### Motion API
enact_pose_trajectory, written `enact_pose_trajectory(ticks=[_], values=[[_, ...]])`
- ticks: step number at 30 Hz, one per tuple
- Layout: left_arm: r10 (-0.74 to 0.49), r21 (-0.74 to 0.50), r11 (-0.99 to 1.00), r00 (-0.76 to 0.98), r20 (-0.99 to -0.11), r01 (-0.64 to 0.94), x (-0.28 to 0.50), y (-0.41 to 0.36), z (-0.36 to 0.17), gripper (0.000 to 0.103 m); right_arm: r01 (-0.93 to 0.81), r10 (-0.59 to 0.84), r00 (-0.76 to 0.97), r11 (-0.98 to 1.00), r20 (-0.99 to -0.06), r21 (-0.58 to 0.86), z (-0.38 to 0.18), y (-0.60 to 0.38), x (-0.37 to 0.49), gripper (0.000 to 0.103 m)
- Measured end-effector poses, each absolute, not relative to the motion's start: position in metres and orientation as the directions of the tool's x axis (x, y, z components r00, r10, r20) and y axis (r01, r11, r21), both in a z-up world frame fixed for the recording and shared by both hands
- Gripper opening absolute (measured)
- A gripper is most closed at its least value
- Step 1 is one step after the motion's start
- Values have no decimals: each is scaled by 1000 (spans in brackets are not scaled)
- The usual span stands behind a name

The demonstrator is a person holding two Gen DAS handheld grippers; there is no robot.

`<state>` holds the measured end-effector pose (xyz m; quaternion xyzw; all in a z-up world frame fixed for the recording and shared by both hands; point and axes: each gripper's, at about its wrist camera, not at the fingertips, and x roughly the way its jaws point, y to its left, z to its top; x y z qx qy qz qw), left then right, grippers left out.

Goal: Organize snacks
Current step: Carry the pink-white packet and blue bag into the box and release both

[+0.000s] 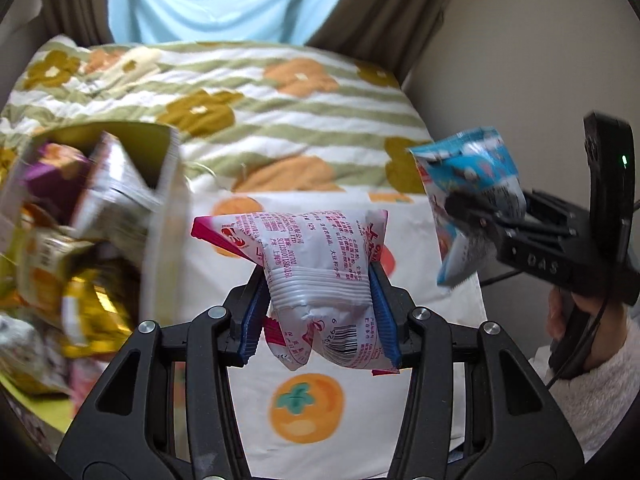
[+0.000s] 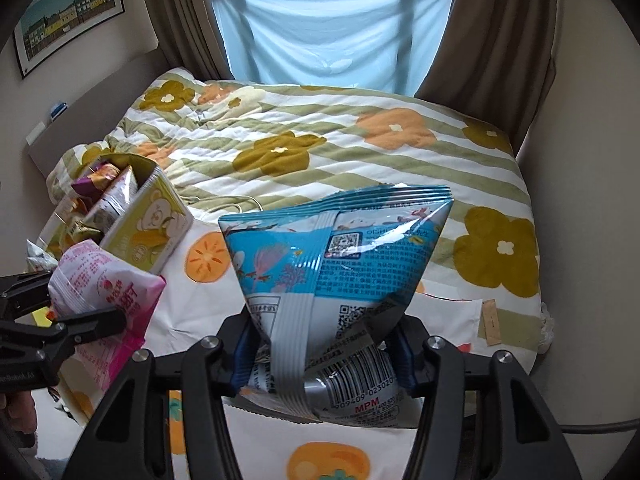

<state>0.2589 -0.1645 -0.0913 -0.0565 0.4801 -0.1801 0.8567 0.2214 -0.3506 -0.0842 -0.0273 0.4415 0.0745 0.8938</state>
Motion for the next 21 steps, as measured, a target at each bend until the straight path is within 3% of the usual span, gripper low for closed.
enact_pose_trajectory(ticks=[9, 15, 21], values=[[-278, -189, 958, 537, -796, 215, 274, -18, -55, 44, -156, 176, 643, 983, -745, 98, -52, -212, 214, 52], [-232, -149, 969, 513, -827, 197, 278, 67, -61, 44, -163, 203, 627, 978, -752, 129, -62, -130, 213, 52], [-241, -159, 964, 454, -858, 212, 292, 99, -85, 44, -164, 209, 588, 977, -782, 138, -79, -81, 206, 52]])
